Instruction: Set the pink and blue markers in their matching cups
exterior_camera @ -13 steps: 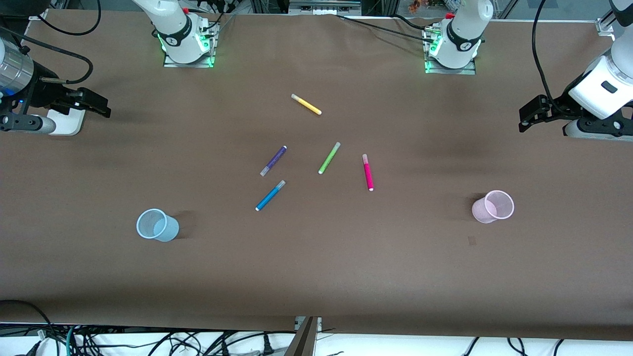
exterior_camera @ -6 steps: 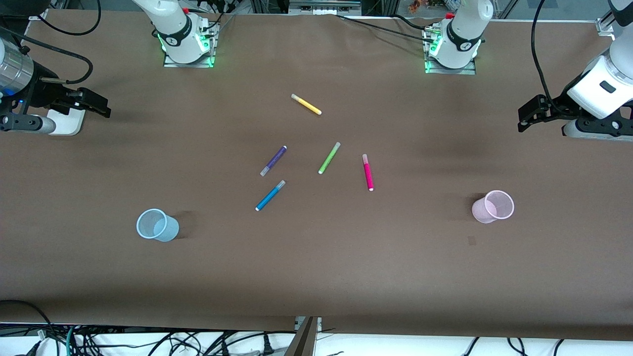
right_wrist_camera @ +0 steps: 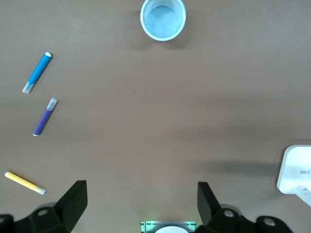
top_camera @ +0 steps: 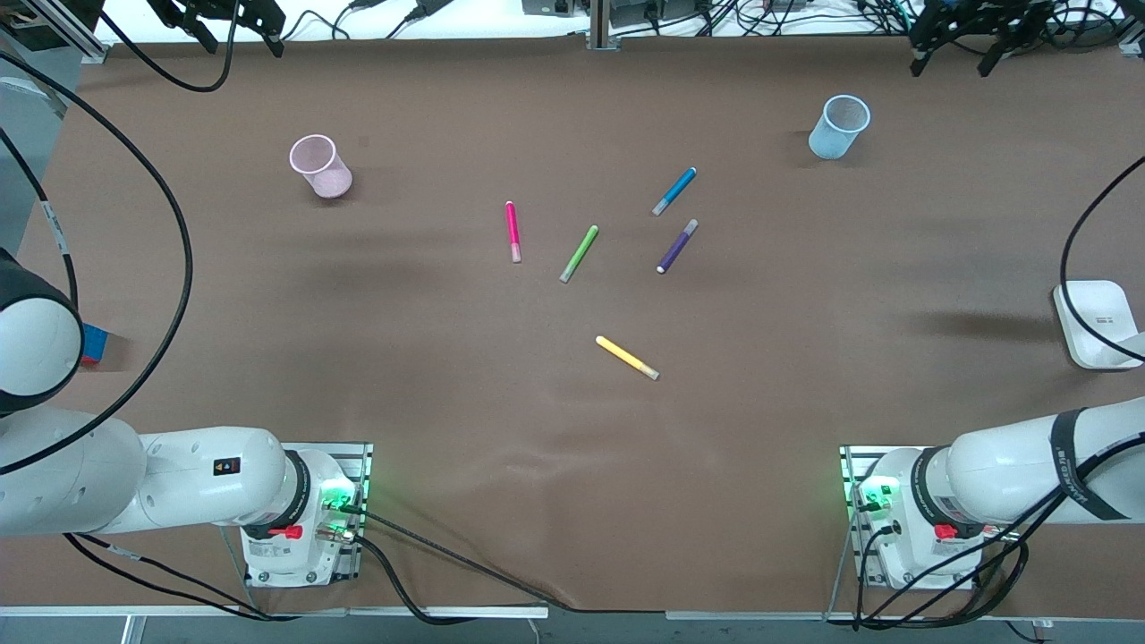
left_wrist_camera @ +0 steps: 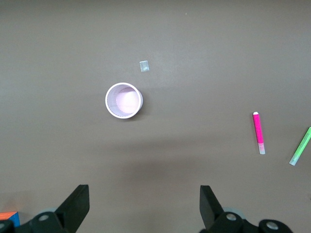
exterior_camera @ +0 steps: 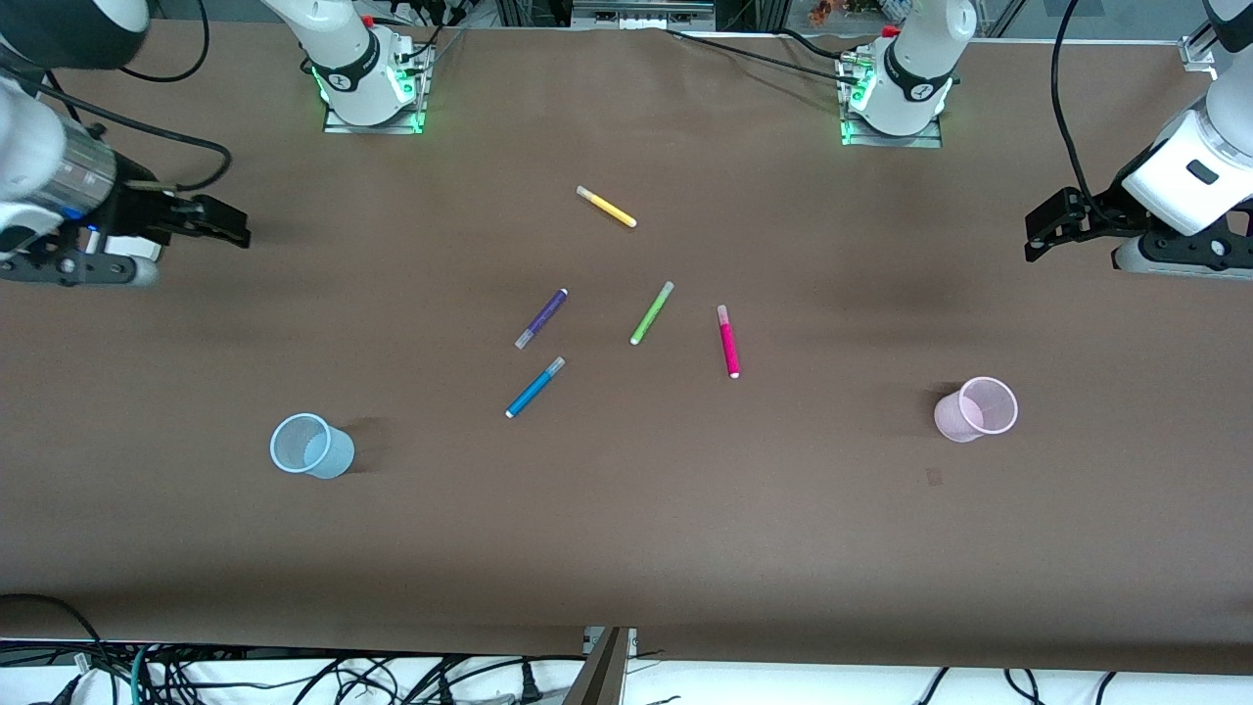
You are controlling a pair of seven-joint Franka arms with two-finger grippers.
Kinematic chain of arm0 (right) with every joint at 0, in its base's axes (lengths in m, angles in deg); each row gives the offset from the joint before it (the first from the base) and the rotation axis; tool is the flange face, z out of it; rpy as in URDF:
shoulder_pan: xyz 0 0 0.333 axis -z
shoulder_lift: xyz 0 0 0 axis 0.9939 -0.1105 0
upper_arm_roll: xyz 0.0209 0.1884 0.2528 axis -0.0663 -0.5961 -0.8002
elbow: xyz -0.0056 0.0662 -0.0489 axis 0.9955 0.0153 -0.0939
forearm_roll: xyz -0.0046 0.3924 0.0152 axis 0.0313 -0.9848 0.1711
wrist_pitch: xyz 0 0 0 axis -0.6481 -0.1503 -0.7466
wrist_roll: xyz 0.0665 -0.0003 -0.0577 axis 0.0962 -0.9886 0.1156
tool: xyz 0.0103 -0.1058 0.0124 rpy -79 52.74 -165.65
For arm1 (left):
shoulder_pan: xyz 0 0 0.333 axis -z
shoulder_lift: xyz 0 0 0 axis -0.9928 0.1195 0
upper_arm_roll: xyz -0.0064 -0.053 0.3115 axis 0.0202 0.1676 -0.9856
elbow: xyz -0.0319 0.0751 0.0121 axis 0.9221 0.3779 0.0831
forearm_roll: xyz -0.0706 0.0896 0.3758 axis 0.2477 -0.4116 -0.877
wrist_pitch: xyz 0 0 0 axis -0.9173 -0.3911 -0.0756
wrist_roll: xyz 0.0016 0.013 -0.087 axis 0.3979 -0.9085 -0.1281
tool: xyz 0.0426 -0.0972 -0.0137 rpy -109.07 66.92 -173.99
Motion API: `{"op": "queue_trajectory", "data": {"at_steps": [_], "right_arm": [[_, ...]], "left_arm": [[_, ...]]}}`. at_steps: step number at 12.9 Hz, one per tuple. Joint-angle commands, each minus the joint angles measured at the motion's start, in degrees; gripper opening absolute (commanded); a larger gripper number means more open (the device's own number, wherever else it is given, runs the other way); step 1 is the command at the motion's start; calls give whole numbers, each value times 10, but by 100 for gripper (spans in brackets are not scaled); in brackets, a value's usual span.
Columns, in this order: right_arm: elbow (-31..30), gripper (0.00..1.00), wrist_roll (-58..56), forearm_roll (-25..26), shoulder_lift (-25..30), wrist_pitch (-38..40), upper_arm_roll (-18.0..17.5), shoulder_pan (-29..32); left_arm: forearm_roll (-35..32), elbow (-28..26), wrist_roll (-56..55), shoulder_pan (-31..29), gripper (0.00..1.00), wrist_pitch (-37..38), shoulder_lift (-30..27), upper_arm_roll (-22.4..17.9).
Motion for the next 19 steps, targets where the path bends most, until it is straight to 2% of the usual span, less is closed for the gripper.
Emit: {"op": "queue_trajectory", "data": {"at_steps": [1, 3, 5, 8, 10, 12, 14, 17, 19], "right_arm": [[13, 100, 33, 8, -15, -21, 1, -25], [13, 100, 129, 2, -35, -54, 0, -50], [13, 100, 224, 2, -62, -91, 0, -83], [13, 100, 285, -7, -116, -152, 0, -112], [12, 100, 349, -48, -156, -202, 0, -125], [12, 100, 416, -51, -200, -258, 1, -162], [12, 100, 447, -51, -242, -307, 1, -184], [12, 100, 467, -51, -294, -369, 1, -199], [13, 100, 467, -51, -320, -398, 1, -208]], "left_arm": [[-16, 4, 4, 3, 100, 12, 4, 7], [-17, 4, 4, 7, 100, 29, 28, 20], [-17, 3, 4, 9, 100, 80, 48, 28], [-11, 2, -48, 9, 100, 86, 78, 60], [-16, -1, -104, 9, 100, 57, 101, 99], [-17, -2, -143, 9, 100, 15, 148, 126], [-8, -5, -167, 27, 100, -40, 188, 130], [-17, -8, -235, 103, 100, -111, 251, 130], [-21, -25, -248, 110, 100, -175, 286, 132]]}}
